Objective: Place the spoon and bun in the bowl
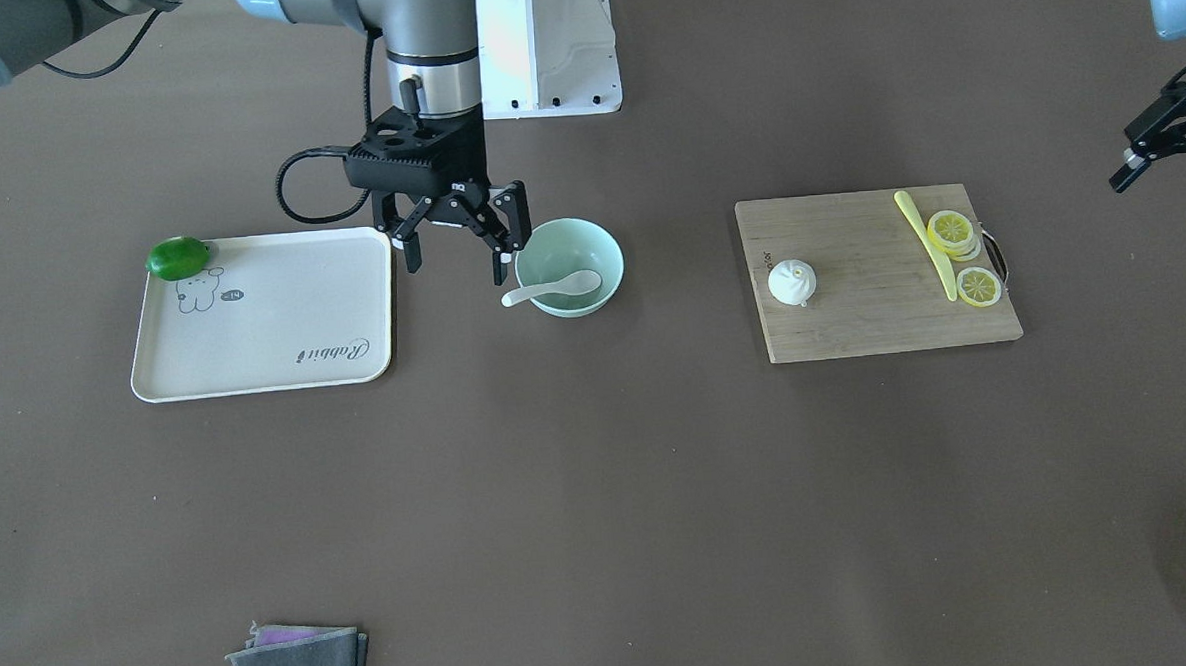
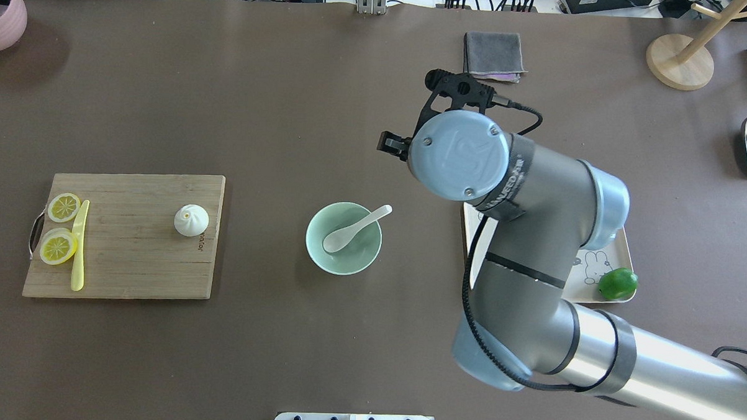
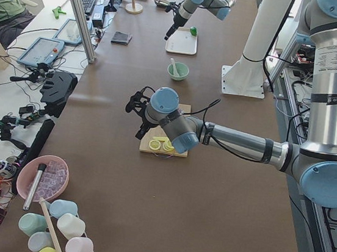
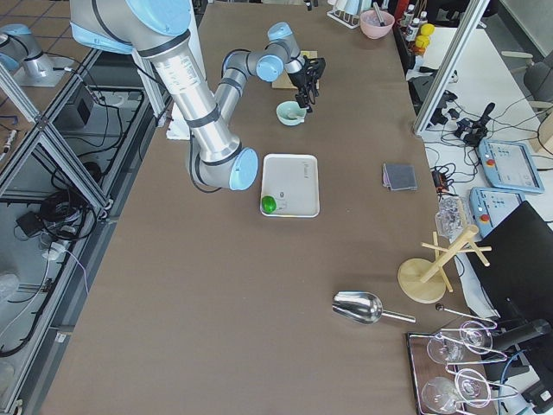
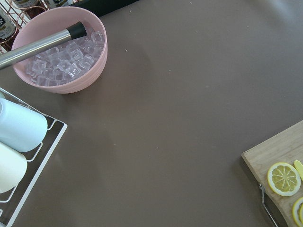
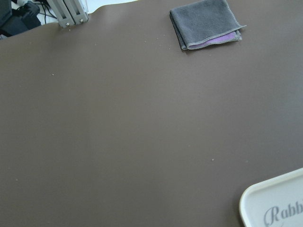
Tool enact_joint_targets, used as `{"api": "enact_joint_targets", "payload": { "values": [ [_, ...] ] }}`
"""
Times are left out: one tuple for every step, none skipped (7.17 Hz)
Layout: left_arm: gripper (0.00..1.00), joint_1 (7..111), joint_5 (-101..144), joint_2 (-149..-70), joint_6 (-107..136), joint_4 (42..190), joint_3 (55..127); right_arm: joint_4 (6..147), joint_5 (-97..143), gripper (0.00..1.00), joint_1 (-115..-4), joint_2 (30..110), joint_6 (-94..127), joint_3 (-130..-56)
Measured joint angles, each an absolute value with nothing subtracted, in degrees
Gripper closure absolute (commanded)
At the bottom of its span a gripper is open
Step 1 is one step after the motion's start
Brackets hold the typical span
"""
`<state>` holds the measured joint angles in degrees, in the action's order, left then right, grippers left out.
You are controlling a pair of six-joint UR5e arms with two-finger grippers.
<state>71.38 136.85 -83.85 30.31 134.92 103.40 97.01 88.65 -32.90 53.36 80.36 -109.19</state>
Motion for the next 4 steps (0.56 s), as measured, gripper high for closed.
{"api": "enact_joint_targets", "payload": {
  "values": [
    [0.01, 64.59, 132.27, -85.6, 36.32, 136.89, 103.47, 93.66, 96.55, 0.0, -38.64, 57.59, 71.31, -110.39],
    [0.01, 58.26, 127.61, -87.47, 40.45, 137.6, 103.5, 90.33, 104.25, 0.0, -44.47, 61.73, 62.52, -110.77],
    [0.01, 52.34, 122.71, -89.29, 43.7, 137.82, 103.46, 88.14, 111.33, 0.0, -50.13, 65.47, 54.09, -110.78],
    [0.03, 47.32, 117.94, -90.57, 45.94, 137.84, 103.26, 87.23, 116.73, 0.0, -54.62, 68.36, 47.02, -110.68]
  ]
}}
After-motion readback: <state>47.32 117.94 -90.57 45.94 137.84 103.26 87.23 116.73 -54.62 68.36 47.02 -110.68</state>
